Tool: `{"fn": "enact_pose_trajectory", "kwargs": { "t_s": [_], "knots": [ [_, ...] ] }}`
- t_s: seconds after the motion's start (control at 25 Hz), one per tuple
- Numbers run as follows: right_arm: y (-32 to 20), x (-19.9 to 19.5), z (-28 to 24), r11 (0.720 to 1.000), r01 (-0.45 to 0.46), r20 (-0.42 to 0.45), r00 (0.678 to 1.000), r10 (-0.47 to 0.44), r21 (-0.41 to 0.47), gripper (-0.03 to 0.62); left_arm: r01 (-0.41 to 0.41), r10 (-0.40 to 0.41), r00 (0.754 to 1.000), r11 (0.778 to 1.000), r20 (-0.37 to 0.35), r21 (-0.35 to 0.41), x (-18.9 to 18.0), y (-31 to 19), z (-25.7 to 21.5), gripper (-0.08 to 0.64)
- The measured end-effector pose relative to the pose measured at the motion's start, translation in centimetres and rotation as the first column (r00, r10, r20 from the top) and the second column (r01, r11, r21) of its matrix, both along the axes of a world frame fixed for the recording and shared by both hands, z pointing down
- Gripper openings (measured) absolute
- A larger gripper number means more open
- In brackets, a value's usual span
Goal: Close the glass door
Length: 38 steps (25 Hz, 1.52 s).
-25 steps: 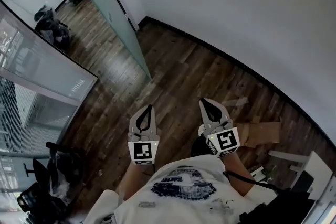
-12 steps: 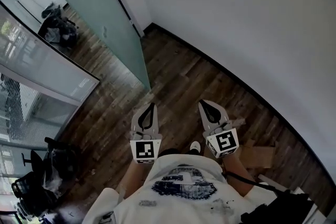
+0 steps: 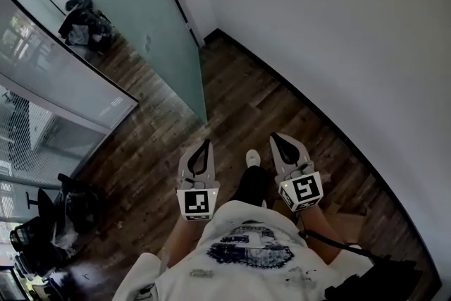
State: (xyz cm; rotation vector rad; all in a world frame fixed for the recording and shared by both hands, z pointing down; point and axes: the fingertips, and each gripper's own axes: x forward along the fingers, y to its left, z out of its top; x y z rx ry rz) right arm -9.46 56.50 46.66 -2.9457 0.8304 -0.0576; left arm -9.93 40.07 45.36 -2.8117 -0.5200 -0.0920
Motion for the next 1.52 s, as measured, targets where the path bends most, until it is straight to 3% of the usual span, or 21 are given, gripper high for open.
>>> {"fn": "enact_pose_trajectory", "kwargs": {
  "t_s": [0.36, 0.52, 0.76, 1.0, 1.28, 1.4, 1.52],
  "knots": [
    [-2.2, 10.4, 0.5, 0.990, 0.086, 0.041, 0.996, -0.082, -0.109, 0.006, 0.054, -0.054, 0.999, 0.990, 0.006, -0.130, 11.0, -1.3, 1.4, 0.003],
    [-4.2, 15.5, 0.4, 0.973, 0.168, 0.062, 0.985, -0.160, -0.155, 0.006, 0.116, -0.116, 0.993, 0.979, 0.005, -0.167, 16.1, -2.9, 1.6, 0.003],
    [-9.5, 22.4, 2.1, 0.929, 0.321, 0.118, 0.946, -0.303, -0.184, 0.006, 0.275, -0.275, 0.961, 0.946, 0.027, -0.173, 22.0, -7.4, 2.0, 0.003],
    [-13.4, 26.8, 1.0, 0.905, 0.395, 0.097, 0.918, -0.384, -0.157, 0.006, 0.345, -0.346, 0.938, 0.929, 0.018, -0.131, 25.3, -10.1, 1.1, 0.003],
    [-17.7, 29.7, 0.0, 0.849, 0.514, 0.068, 0.858, -0.509, -0.127, 0.006, 0.478, -0.479, 0.878, 0.872, 0.017, -0.104, 25.6, -13.6, 0.3, 0.003],
    [-19.5, 31.0, 0.0, 0.818, 0.564, 0.068, 0.825, -0.560, -0.113, 0.006, 0.541, -0.543, 0.840, 0.836, 0.002, -0.087, 25.6, -15.2, 0.9, 0.003],
    [-21.3, 32.8, 0.8, 0.776, 0.624, 0.083, 0.781, -0.619, -0.093, 0.006, 0.611, -0.612, 0.791, 0.787, 0.013, -0.083, 26.0, -16.5, 0.9, 0.003]
  ]
}}
